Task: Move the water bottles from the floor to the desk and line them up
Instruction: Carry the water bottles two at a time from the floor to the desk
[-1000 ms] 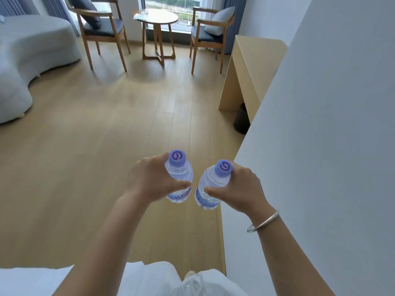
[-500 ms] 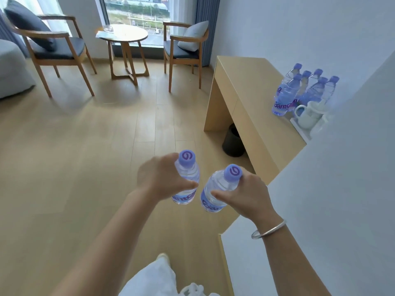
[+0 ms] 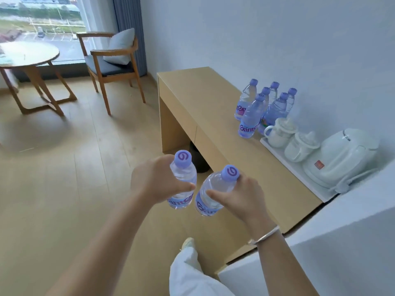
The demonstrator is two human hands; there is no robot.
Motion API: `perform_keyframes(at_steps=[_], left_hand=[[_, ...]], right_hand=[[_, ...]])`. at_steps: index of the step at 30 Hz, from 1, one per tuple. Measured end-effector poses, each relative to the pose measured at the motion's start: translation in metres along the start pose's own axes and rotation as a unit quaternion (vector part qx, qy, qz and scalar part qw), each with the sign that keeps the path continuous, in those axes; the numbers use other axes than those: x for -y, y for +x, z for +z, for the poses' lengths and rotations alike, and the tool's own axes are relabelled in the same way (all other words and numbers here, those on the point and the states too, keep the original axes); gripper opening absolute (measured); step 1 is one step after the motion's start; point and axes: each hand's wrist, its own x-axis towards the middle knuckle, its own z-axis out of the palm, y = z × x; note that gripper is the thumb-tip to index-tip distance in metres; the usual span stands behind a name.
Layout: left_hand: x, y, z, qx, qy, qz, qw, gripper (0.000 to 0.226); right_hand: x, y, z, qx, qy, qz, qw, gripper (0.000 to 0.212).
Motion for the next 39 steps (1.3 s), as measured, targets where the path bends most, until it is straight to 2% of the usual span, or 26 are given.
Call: perform_keyframes(at_steps=[3, 7, 12, 22, 27, 34, 39], left_hand=[[-0.005, 0.064, 0.01, 0.01, -0.004, 0.02, 1.0, 0.056], [-0.023, 0.153, 0.016, 0.036, -0.001, 0.037, 0.999, 0.041], [-0.049, 0.252, 0.022, 0.049, -0.012, 0.056, 0.997, 0.043], [-0.076, 0.402, 0.051, 0.114, -0.011, 0.121, 0.986, 0.039], [-0.088, 0.474, 0.064, 0.174, 0.011, 0.184, 0.967, 0.038], [-0.115, 0.541, 0.082, 0.236, 0.031, 0.264, 0.935, 0.04], [-0.119, 0.556, 0.101, 0.285, 0.033, 0.292, 0.912, 0.045]], right_hand=[[-0.002, 0.055, 0.0, -0.025, 0.015, 0.03, 0.999, 0.037], [-0.008, 0.133, -0.007, -0.034, 0.039, 0.07, 0.996, 0.025], [-0.013, 0.216, -0.019, -0.067, 0.031, 0.093, 0.993, 0.029], [-0.018, 0.325, -0.009, -0.1, 0.051, 0.176, 0.978, 0.022], [-0.012, 0.373, 0.004, -0.148, 0.058, 0.243, 0.957, 0.029], [-0.007, 0.421, 0.016, -0.22, 0.036, 0.355, 0.908, 0.041], [-0.006, 0.431, 0.02, -0.252, 0.052, 0.399, 0.88, 0.028]])
